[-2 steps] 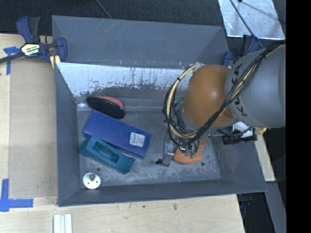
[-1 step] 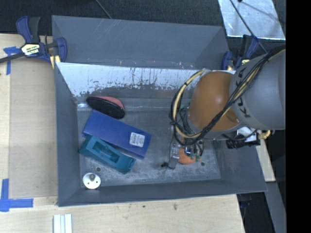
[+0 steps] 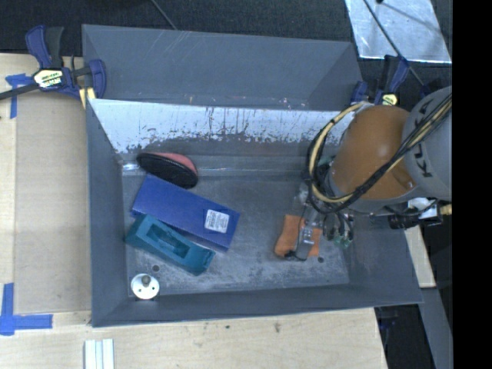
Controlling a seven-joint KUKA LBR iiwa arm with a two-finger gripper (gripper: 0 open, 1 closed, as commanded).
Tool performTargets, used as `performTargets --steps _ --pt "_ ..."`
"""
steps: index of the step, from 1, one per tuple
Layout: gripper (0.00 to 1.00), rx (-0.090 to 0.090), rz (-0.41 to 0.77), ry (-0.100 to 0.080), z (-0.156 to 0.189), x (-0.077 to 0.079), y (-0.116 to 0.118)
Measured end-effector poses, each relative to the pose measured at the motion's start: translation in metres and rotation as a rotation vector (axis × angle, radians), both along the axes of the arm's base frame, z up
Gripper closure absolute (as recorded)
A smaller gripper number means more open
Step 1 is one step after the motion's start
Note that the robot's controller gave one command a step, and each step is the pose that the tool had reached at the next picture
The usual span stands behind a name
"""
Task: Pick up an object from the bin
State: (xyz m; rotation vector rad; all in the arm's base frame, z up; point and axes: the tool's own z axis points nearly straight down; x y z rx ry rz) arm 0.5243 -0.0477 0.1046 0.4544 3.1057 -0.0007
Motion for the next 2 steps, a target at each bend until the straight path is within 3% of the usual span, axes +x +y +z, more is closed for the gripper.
performTargets --steps 1,2 --pt "0.00 -0.001 -0.055 -0.003 0.019 -0.001 -0.022" --pt "0.00 0.000 -0.005 -0.002 -0.005 0.006 -0.023"
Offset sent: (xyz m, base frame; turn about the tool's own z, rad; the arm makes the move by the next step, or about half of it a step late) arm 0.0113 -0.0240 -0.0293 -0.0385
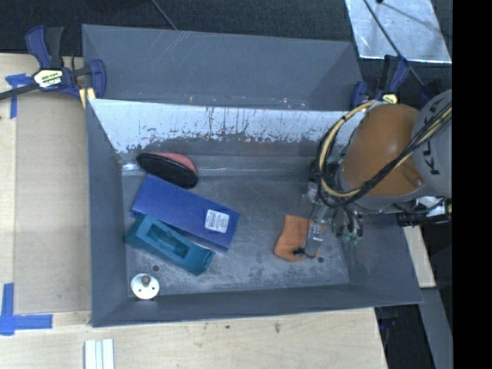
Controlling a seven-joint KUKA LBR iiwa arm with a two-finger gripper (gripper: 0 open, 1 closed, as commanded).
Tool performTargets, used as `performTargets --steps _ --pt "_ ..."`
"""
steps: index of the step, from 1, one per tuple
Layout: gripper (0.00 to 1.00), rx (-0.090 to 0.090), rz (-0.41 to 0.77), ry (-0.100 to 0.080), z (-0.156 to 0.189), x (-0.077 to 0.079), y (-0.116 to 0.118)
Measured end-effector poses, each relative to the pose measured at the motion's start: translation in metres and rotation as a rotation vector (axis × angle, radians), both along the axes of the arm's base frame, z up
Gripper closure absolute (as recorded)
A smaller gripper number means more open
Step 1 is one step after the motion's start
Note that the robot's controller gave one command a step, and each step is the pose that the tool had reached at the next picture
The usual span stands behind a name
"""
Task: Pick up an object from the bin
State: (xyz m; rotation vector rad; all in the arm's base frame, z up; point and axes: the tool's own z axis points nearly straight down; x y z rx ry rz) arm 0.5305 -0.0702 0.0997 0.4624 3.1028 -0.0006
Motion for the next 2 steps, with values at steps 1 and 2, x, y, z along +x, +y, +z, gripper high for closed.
performTargets --steps 1,2 --pt "1.00 0.001 -0.046 0.001 -0.0282 -0.0073 0.0089" --pt "1.00 0.001 -0.046 0.001 -0.0282 -0.0073 0.0089"
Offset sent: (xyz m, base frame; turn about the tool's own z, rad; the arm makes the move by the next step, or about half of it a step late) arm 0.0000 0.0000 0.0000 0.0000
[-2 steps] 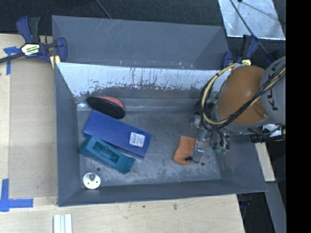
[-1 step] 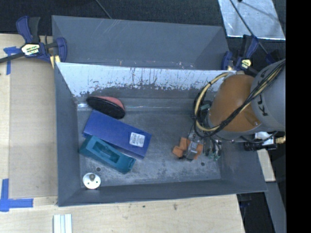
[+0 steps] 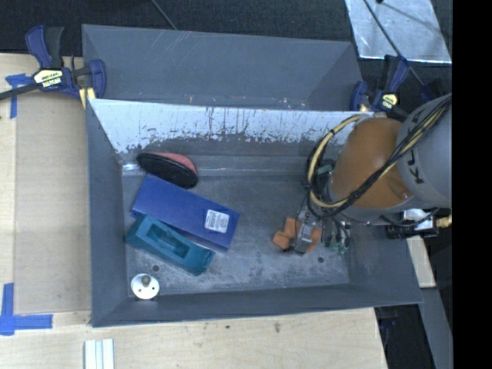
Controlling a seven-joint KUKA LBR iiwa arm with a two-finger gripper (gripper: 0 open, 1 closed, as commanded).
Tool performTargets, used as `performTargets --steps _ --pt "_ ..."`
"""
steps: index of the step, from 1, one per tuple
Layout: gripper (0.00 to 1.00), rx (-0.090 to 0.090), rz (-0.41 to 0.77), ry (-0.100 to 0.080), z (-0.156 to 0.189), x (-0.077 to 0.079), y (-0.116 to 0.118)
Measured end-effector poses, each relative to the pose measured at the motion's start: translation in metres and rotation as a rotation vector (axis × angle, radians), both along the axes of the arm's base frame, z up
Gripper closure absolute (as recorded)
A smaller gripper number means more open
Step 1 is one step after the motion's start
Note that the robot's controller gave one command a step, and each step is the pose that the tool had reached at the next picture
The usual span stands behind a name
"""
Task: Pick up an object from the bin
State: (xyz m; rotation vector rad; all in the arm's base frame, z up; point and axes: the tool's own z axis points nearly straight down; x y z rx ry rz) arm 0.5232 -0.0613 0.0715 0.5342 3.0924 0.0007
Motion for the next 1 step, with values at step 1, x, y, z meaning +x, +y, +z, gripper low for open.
performTargets --steps 1 --pt "1.00 -0.001 0.043 -0.004 0.1606 0.0413 0.0126"
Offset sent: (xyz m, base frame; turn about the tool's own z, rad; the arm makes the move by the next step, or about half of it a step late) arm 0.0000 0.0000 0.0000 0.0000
